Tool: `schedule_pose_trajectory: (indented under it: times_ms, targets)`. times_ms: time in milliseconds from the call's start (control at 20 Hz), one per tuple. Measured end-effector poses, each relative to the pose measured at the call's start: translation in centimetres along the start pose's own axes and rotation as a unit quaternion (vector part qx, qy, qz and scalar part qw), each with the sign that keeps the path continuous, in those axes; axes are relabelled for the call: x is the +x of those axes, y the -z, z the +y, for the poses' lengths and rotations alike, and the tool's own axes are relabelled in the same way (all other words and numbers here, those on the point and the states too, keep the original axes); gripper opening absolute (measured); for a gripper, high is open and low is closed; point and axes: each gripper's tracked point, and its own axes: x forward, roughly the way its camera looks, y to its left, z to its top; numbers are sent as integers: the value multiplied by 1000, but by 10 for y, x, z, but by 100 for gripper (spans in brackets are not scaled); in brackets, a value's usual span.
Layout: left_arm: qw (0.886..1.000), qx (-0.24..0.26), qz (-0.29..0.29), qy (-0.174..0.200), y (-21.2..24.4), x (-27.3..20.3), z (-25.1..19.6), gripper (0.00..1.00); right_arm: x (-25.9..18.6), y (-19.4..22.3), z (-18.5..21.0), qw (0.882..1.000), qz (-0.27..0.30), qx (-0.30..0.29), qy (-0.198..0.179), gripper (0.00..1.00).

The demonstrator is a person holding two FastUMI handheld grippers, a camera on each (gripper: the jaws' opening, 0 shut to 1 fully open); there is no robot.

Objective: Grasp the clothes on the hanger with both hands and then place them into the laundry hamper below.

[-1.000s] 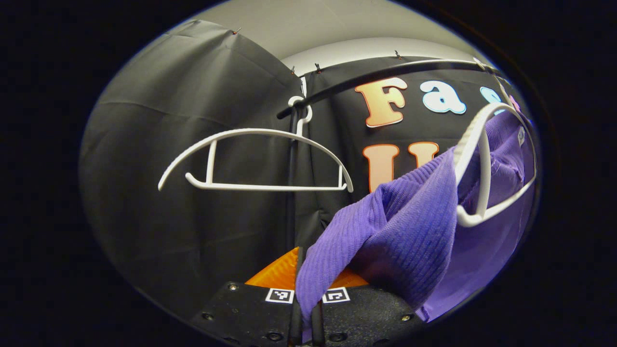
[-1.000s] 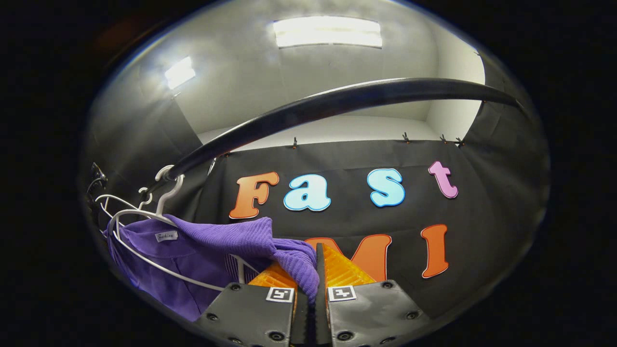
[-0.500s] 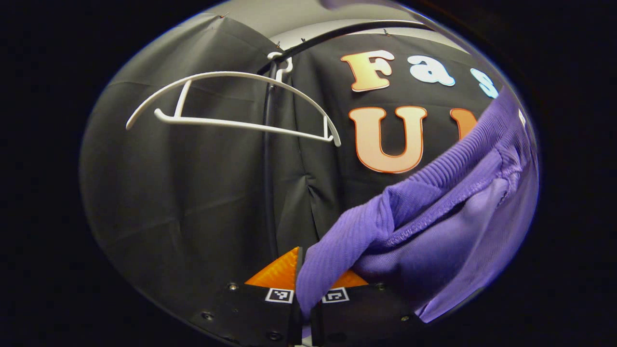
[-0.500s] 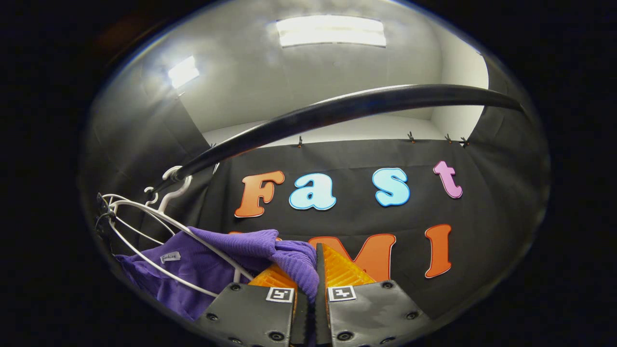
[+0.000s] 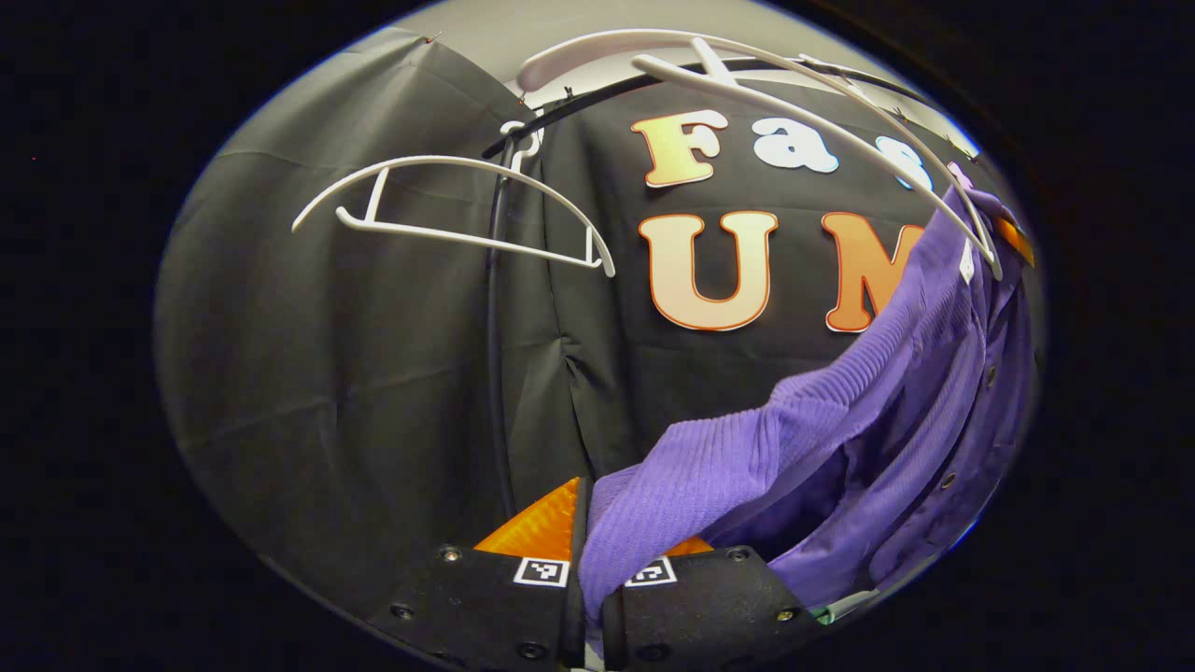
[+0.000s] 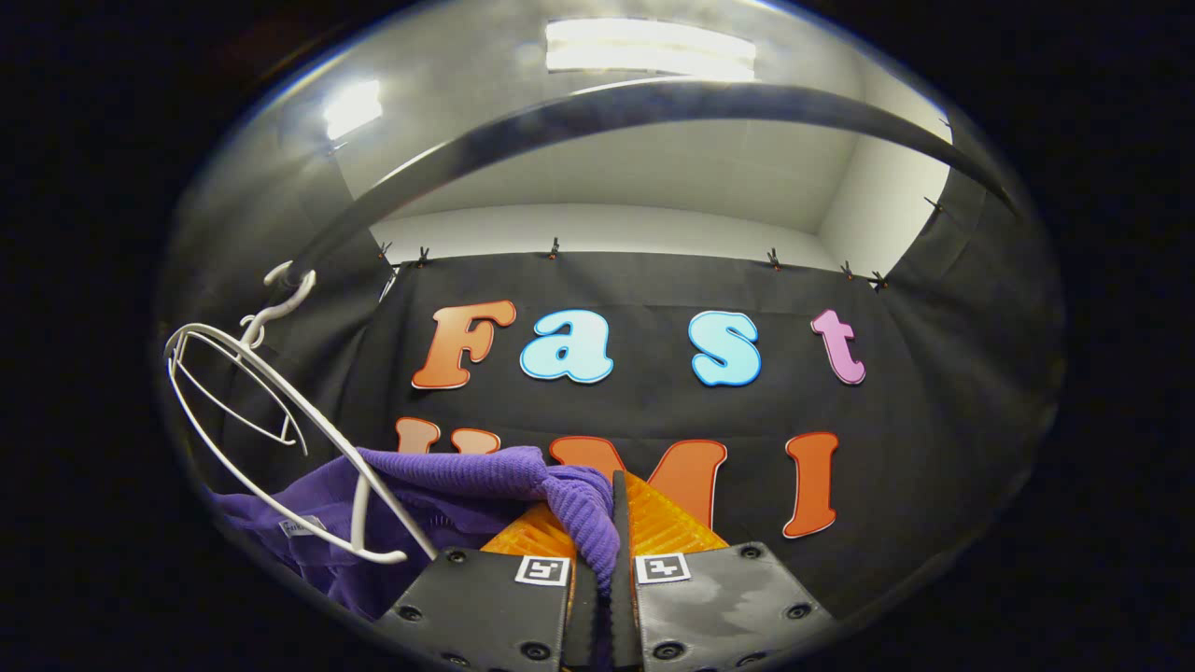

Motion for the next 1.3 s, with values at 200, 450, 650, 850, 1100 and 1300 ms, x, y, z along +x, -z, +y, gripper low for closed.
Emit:
schedule_pose_trajectory:
  times_ms: [200,450,650,850,1100,1300]
  targets:
    - [1000,-4,-15,7,-10,-14,-5,9,-4,16,-21,1000,2,4,11,12]
    - [1000,-7,-21,7,-15,-19,-6,9,-28,30,-45,999,9,-34,23,12]
    - [999,-17,-32,8,-22,-24,-8,9,-54,35,-61,999,25,-34,30,13]
    - [999,-24,-30,5,-22,-32,-8,9,-83,31,-63,999,37,-27,14,13]
    - [999,-43,-4,-11,-8,-46,-7,9,-100,52,-47,997,75,-23,-22,12]
    - [999,-37,15,-14,-2,-52,-11,10,-119,75,-4,990,110,18,-89,12]
